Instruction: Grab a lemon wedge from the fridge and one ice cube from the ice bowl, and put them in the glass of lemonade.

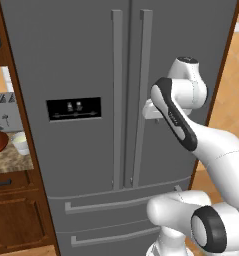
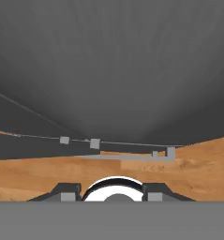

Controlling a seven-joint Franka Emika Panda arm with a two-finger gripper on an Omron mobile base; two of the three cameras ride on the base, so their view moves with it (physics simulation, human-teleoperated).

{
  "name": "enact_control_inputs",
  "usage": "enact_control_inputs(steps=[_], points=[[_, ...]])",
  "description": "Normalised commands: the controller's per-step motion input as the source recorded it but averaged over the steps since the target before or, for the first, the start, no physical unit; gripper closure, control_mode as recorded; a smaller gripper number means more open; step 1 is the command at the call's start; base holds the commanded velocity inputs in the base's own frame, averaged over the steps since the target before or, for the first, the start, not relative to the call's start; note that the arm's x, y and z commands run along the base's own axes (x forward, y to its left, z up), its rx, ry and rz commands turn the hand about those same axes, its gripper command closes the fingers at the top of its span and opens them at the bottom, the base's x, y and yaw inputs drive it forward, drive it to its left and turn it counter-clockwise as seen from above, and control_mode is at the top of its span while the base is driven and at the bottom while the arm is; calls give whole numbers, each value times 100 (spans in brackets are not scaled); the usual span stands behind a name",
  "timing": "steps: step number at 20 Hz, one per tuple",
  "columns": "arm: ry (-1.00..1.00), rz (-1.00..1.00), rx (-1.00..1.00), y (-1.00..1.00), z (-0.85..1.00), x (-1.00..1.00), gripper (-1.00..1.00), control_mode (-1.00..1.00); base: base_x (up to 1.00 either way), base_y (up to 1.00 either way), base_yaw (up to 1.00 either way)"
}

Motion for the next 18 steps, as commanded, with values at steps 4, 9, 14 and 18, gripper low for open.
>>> enact_control_inputs(steps=[4, 9, 14, 18], points=[[0, 0, 0, 0, -15, -32, -100, -100, 0, 0, 0], [0, 0, 0, 0, -33, -53, -100, -100, 0, 0, 0], [-2, -2, 0, -20, -14, -54, -100, -100, 0, 0, 0], [-1, -1, 0, -16, -17, -46, -100, -100, 0, 0, 0]])
